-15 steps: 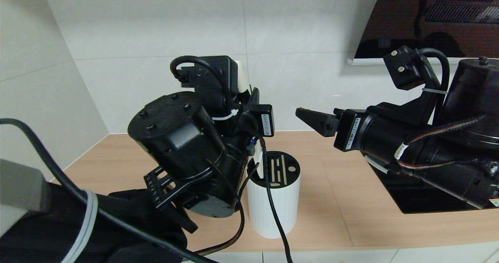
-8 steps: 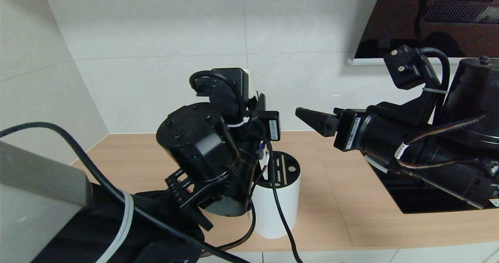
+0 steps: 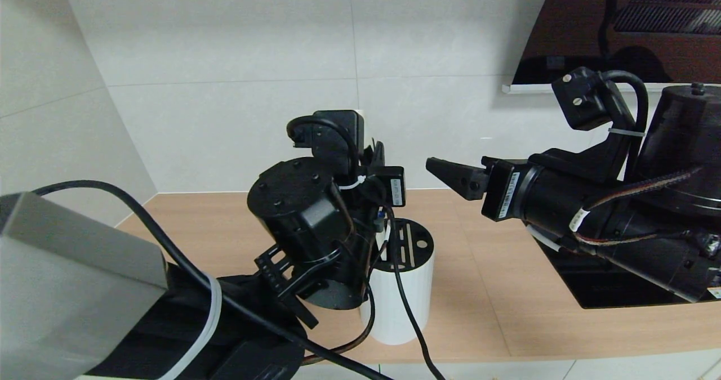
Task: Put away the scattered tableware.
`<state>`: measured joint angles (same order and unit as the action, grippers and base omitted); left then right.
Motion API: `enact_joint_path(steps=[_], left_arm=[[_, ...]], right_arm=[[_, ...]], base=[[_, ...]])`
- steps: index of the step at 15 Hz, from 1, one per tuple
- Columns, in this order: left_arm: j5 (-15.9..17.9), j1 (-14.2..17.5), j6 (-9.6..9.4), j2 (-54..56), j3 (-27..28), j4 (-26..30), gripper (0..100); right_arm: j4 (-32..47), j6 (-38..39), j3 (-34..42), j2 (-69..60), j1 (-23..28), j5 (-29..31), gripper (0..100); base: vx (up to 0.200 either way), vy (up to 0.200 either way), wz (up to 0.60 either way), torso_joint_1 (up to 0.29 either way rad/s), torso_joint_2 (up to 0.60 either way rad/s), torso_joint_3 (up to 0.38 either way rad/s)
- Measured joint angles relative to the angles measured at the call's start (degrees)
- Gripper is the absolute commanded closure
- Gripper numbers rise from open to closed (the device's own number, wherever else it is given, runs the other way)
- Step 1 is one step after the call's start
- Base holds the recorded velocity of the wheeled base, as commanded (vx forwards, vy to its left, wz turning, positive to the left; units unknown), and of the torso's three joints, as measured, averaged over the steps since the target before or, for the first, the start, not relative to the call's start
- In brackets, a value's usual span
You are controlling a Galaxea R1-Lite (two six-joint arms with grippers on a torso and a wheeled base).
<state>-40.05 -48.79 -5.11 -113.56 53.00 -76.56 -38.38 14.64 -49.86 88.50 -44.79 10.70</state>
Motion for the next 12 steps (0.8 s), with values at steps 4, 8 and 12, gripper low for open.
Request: enact_joint_path(steps=[4,8,12], left_arm=[[0.0,0.0,0.00,-1.7,0.4,-1.0,100],[0.0,0.5,0.00,-3.5,0.4,-1.2,100],[-0.1,0.5,0.00,-5.9,0.2,-3.1,100]], right_arm=[[0.0,0.0,0.1,0.0,0.0,0.0,0],[0.0,0.0,0.1,0.0,0.0,0.0,0],[0.0,0.0,0.1,0.1,0.0,-0.1,0]], base=[[0.000,0.000,0.00,0.000,0.00,0.000],[0.000,0.000,0.00,0.000,0.00,0.000],[0.000,0.000,0.00,0.000,0.00,0.000]])
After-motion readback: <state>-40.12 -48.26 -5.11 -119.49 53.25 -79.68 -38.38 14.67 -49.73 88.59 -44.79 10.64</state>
